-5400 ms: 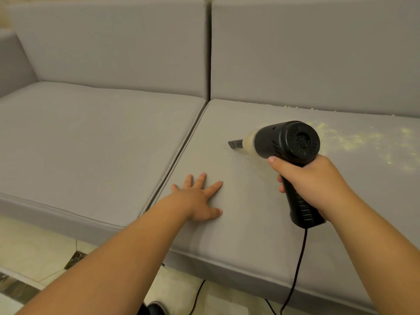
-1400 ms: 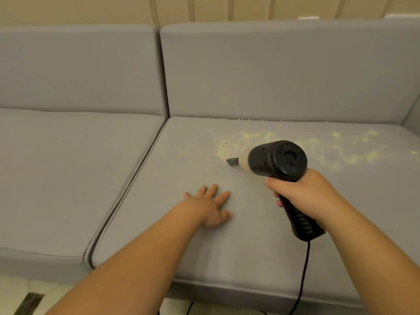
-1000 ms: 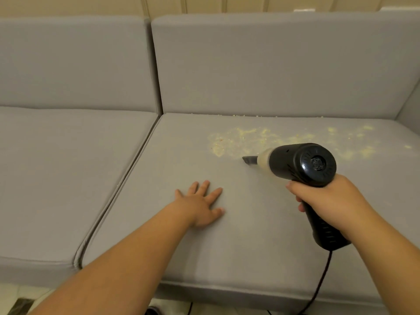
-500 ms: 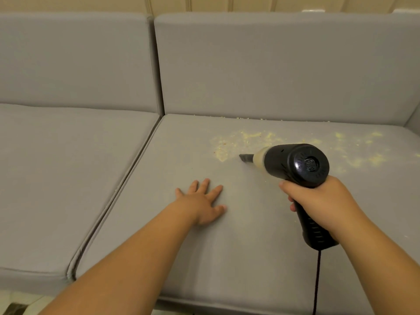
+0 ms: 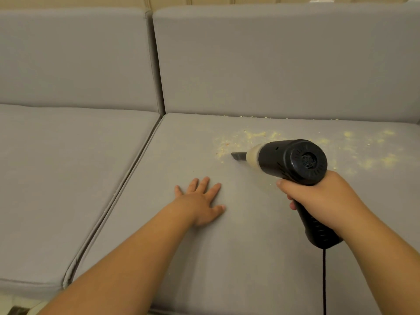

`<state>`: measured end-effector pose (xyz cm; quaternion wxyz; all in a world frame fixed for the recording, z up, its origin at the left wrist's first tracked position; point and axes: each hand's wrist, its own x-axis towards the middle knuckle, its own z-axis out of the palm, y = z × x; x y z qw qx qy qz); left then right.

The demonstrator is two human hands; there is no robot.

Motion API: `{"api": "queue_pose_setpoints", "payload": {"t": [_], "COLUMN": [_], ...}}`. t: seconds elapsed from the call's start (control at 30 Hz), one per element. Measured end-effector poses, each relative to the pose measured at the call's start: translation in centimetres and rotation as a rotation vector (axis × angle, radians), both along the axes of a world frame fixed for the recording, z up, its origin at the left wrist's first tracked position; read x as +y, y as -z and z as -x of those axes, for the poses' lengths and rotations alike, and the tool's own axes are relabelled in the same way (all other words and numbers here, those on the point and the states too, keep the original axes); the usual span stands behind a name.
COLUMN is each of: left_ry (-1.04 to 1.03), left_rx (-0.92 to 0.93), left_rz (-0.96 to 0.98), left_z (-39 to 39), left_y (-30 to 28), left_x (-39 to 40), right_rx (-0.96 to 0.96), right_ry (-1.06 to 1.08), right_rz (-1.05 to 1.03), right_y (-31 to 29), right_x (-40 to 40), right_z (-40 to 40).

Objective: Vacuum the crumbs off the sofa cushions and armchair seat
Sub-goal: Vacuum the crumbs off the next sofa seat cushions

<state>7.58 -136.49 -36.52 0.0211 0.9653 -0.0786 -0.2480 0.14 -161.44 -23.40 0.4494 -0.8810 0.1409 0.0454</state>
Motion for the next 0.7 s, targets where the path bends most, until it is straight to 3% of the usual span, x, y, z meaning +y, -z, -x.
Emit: {"api": "queue_pose_setpoints", "payload": {"t": [0.7], "left_ry": [0.014], "left_rx": [-0.016], "left_rz": [-0.036], "left_z": [-0.8], "left_y": [0.1], "left_x": [-0.3], "right_rx": [0.036], "right_ry": [-0.124], "right_rz": [0.053], "right_y": [-0.3], "right_x": [-1.2], "right_z": [-0.1]}}
